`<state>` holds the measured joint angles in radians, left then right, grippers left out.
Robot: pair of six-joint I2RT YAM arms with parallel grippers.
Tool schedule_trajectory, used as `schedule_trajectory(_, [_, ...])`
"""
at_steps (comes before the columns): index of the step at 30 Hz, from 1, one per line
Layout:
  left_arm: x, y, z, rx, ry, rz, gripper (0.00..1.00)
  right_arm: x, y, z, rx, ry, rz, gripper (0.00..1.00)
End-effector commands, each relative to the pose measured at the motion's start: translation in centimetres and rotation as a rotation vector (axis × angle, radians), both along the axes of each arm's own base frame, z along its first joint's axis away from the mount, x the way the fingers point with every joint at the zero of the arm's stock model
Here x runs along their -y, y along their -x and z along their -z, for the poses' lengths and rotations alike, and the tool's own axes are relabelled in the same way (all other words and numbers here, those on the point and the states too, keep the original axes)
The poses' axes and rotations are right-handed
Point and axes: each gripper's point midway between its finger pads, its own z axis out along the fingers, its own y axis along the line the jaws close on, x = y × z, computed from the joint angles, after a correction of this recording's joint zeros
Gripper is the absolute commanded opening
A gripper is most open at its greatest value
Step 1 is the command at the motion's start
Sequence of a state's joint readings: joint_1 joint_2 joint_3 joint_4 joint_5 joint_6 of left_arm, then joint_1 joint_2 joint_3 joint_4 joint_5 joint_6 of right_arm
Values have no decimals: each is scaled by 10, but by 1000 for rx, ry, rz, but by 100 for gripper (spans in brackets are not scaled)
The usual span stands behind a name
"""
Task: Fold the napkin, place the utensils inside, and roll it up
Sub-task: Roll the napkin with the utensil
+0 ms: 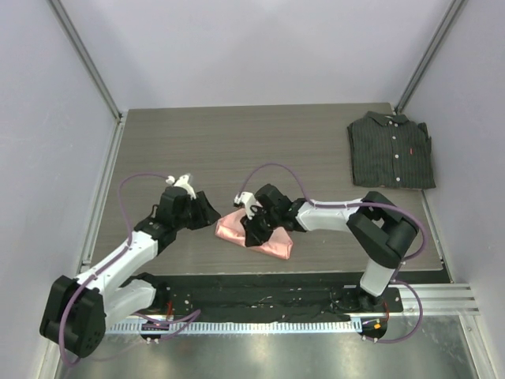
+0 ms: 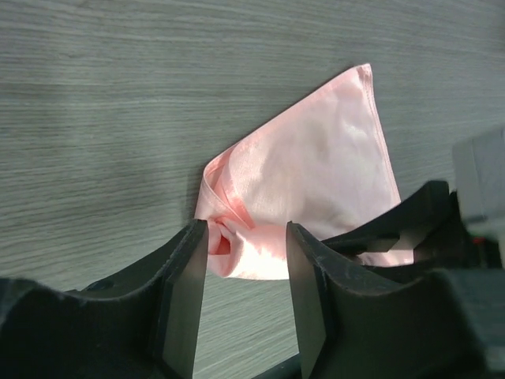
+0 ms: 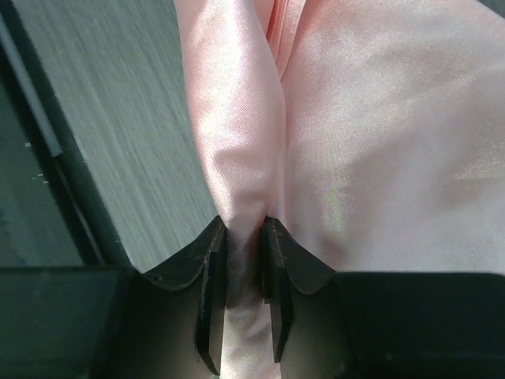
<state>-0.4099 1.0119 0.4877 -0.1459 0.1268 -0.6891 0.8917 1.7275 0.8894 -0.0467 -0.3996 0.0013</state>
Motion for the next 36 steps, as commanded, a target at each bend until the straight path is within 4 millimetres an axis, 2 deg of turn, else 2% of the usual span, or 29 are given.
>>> schedule_trajectory(1, [10, 8, 5, 11, 34, 82, 44, 4, 32, 13, -267, -55, -47, 27])
schedule_trajectory(3, [15, 8, 7, 2, 48, 103, 41, 4, 29, 12, -303, -72, -45, 25])
schedule_trajectory(10, [19, 7, 23, -45, 41, 124, 45, 4, 31, 26, -439, -97, -56, 24])
schedule_trajectory(16, [17, 8, 38, -82, 20, 119, 42, 5, 24, 29, -442, -104, -32, 23])
schedule_trajectory(21, [16, 12, 50, -121, 6, 122, 21, 8, 15, 29, -427, -106, -5, 24])
schedule_trajectory(23, [16, 15, 54, -136, 3, 126, 16, 6, 13, 25, -420, -112, -6, 24])
schedule_trajectory(27, [16, 18, 61, -165, 1, 130, 0, 8, 8, 20, -397, -94, 3, 25])
schedule_trajectory(29, [15, 17, 63, -171, -6, 125, 0, 9, 3, 14, -368, -81, 18, 33])
schedule_trajectory(31, [15, 15, 63, -170, -9, 122, 0, 8, -4, -3, -313, -94, 20, 39])
schedule_trajectory(32, [15, 15, 66, -182, -11, 122, 0, 11, -4, -6, -310, -77, 28, 46])
schedule_trajectory(36, [17, 14, 71, -225, -19, 120, 0, 12, -14, -32, -214, -44, 26, 54])
